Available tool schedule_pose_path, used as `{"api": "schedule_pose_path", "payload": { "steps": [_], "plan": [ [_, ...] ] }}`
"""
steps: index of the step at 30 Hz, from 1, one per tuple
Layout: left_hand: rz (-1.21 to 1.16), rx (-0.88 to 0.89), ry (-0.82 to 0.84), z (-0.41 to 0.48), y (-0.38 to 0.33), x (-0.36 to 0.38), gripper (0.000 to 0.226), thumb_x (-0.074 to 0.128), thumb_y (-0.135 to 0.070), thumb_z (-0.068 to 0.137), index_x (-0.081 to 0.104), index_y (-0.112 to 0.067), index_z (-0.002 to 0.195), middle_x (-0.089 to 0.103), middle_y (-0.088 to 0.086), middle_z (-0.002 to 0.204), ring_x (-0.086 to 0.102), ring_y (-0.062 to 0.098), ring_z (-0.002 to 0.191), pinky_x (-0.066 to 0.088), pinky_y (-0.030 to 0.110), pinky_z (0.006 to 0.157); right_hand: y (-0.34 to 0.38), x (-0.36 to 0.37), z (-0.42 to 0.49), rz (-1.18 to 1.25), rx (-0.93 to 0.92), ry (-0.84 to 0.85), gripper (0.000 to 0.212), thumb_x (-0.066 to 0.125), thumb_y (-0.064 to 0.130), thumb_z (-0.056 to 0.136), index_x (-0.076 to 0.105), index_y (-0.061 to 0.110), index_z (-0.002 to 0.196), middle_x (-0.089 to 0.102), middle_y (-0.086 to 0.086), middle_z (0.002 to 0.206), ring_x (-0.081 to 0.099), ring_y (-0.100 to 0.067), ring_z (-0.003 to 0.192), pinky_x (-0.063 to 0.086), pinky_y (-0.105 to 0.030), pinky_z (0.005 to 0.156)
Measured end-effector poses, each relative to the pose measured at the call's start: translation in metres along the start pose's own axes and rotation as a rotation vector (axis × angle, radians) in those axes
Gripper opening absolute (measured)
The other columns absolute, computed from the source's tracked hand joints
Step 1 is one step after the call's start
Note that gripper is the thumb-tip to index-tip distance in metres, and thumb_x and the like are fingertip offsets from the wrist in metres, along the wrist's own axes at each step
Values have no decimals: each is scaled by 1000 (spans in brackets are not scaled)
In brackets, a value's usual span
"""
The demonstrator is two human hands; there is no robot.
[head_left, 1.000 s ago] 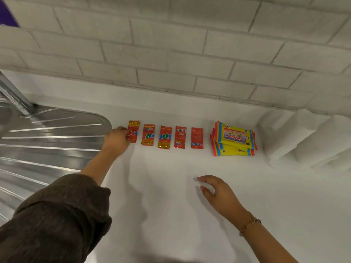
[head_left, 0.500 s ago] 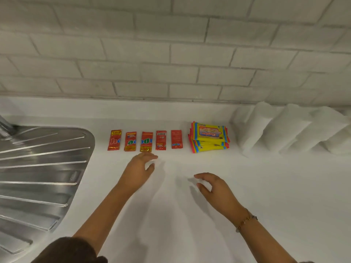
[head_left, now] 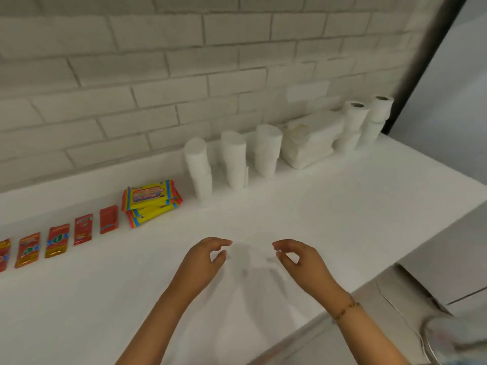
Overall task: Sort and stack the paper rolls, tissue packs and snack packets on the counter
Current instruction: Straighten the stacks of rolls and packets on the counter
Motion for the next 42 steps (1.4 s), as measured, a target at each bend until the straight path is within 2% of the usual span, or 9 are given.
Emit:
{"api": "schedule_pose_path", "payload": {
  "steps": [3,11,14,21,24,31,36,40,42],
  "plan": [
    [-32,39,36,12,-42,52,25,56,-17,89,65,-33,106,59,-16,108,56,-2,98,39,7,83,-36,-57,-11,-19,27,-29,18,57,25,89,64,33,103,64,19,103,59,0,97,42,-8,82],
    [-29,100,166,58,-155,187,24,53,-24,91,62,-37,109,57,-18,115,54,-3,101,37,12,89,-135,-205,-24,-69,96,-140,19,54,23,90,64,30,105,63,21,101,58,4,94,40,1,67],
    [0,115,203,78,-183,219,24,52,-26,91,62,-36,110,56,-18,115,54,-2,101,37,13,89,-160,-235,-15,-50,118,-168,18,54,22,90,65,30,103,64,19,100,57,6,92,38,2,66],
    [-35,121,263,148,-226,292,23,53,-24,91,62,-36,108,58,-20,113,56,-2,101,42,15,93,-217,-286,33,-64,145,-173,19,53,27,91,64,31,106,64,18,102,58,0,95,38,-9,65],
    [-69,138,261,196,-244,321,24,54,-21,90,63,-36,106,59,-20,111,56,-3,100,40,7,86,-242,-316,70,-84,158,-153,20,52,27,91,63,30,108,64,18,104,57,0,96,40,-7,68],
    [-139,122,243,302,-291,367,24,55,-18,89,64,-35,103,62,-18,112,58,-2,100,43,16,92,-295,-406,158,-184,193,-170,19,52,30,90,63,33,106,63,19,105,58,-1,94,40,-8,72],
    [-109,112,225,349,-308,380,23,55,-20,90,64,-36,103,60,-20,108,58,-2,99,40,8,85,-321,-444,208,-183,198,-171,19,52,28,91,63,32,106,62,21,100,59,0,91,42,-10,73],
    [-76,68,159,383,-300,376,24,57,-22,89,60,-43,100,59,-19,110,57,-3,98,41,13,89,-336,-451,256,-164,178,-106,18,54,27,90,63,31,105,64,18,100,61,-2,89,43,-11,72],
    [-62,27,101,398,-293,370,26,58,-21,88,59,-42,104,57,-15,114,57,-1,97,39,11,85,-340,-454,281,-154,159,-78,18,55,25,90,63,29,105,65,15,100,62,-4,88,44,-13,75]
  ]
}}
Point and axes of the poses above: each hand's wrist, its own z-axis towards the middle knuckle, its own x-axis out of the palm, y = z × x, the point moved 3 cm from there along z, towards the middle knuckle
